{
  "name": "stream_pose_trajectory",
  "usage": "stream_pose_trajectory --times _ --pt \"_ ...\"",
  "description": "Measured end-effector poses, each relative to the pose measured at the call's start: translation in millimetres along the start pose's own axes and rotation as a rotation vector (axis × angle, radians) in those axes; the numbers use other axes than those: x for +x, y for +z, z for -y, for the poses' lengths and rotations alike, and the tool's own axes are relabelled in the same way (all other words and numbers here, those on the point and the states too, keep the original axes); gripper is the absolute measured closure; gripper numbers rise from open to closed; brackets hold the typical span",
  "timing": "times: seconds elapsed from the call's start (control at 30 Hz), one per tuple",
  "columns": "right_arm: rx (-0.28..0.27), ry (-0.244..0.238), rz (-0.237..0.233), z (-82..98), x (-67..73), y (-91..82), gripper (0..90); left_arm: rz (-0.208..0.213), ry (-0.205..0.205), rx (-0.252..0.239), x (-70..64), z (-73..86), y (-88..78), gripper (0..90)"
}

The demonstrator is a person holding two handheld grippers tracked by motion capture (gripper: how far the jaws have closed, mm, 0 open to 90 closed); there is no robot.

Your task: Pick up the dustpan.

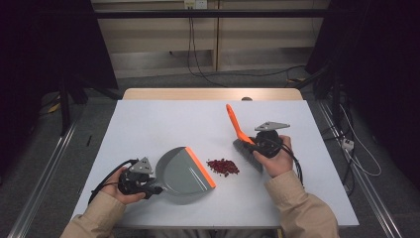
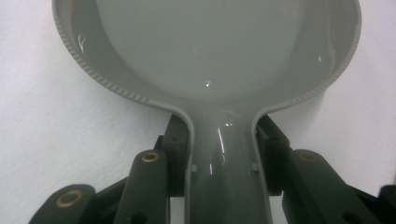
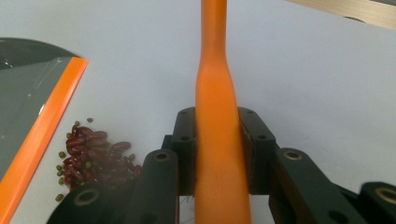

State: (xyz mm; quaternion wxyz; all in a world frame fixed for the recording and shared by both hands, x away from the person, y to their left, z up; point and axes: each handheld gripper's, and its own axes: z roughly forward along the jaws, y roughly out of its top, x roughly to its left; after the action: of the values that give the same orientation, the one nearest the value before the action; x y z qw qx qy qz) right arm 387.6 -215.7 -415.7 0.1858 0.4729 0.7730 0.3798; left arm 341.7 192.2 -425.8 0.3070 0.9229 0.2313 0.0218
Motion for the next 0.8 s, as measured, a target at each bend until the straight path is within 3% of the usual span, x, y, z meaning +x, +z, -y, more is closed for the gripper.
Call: stream_pose_trajectory --times 0.3,0.33,0.53,0.77,0.8 --pt "-0.008 -0.024 0.016 2.1 10.8 1.8 71.3 0.03 0.033 0.013 -6.3 -6.8 6.2 63.9" --pt "-0.01 -0.027 0.015 2.3 12.8 2.2 71.3 0.019 0.038 0.023 -6.9 -7.6 6.0 63.9" --pt "-0.013 -0.088 0.037 1.9 25.7 5.0 71.3 0.041 0.026 0.009 -6.9 -9.3 8.5 63.8" --pt "-0.029 -0.089 0.031 3.8 20.7 3.3 69.7 0.057 0.015 0.006 -8.2 -9.9 11.9 63.7" --pt "-0.031 -0.084 0.028 4.4 19.4 3.2 67.8 0.058 0.028 0.018 -7.5 -10.1 11.6 63.7"
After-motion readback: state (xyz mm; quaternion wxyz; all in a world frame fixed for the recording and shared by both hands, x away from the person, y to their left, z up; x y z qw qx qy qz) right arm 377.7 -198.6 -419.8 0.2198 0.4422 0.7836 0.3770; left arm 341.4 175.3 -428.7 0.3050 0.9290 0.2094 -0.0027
